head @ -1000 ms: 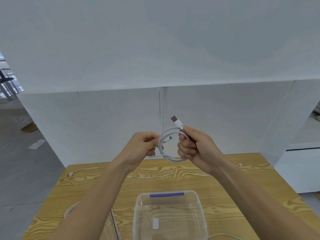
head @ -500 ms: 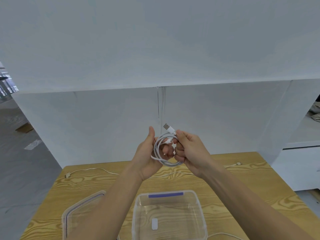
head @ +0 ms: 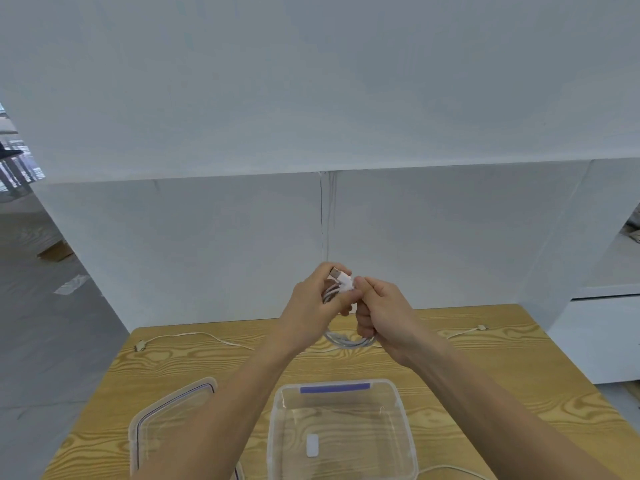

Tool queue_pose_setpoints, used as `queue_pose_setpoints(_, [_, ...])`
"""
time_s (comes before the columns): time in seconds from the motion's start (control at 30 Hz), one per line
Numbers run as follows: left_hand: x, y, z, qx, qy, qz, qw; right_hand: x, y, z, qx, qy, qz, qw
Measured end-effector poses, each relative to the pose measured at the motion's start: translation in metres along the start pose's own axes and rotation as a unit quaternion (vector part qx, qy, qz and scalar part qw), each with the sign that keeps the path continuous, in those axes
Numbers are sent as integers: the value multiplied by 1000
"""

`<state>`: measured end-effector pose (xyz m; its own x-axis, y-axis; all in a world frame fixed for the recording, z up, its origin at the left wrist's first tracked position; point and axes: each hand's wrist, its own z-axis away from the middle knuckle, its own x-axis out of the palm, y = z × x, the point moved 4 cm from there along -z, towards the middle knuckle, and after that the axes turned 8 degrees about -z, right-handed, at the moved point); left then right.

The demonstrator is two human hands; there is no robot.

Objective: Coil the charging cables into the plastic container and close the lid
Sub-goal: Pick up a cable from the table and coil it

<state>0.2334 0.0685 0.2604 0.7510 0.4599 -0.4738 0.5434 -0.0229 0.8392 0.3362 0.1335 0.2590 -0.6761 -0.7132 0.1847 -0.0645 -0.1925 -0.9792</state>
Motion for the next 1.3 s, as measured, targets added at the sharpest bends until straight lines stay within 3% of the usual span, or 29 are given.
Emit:
queue_pose_setpoints(0.1, [0,1,3,58,92,-138,985,-3,5,-1,11,6,-5,1000])
queue_pose_setpoints(0.2, [-1,-5,7,133,227,-256,930,-3,9,-2,7,28,8,1000])
queue_pose_setpoints(0.27, [0,-8,8,172,280,-292,898,-2,13,-4,-3,50,30,998])
queue_pose_setpoints(0.33, [1,-6,9,189,297,-295,888,-1,14,-5,-27,74,78,994])
queue_pose_setpoints(0.57, [-10,12,7,157,204,-148,955,3,17,0,-72,62,204,974])
queue_pose_setpoints(0.7, [-19,19,3,45,157,-8,987,5,18,-1,-65,38,197,977])
queue_pose_setpoints(0.9, [-21,6,3,-30,110,43,993,-3,22,1,-11,-25,68,997])
queue_pose_setpoints(1.1, [-11,-19,15,-122,-1,45,992,-10,45,0,88,-82,-48,992])
queue_pose_setpoints(1.3, [-4,-40,38,-147,-54,40,987,-14,67,-4,122,-140,-63,981])
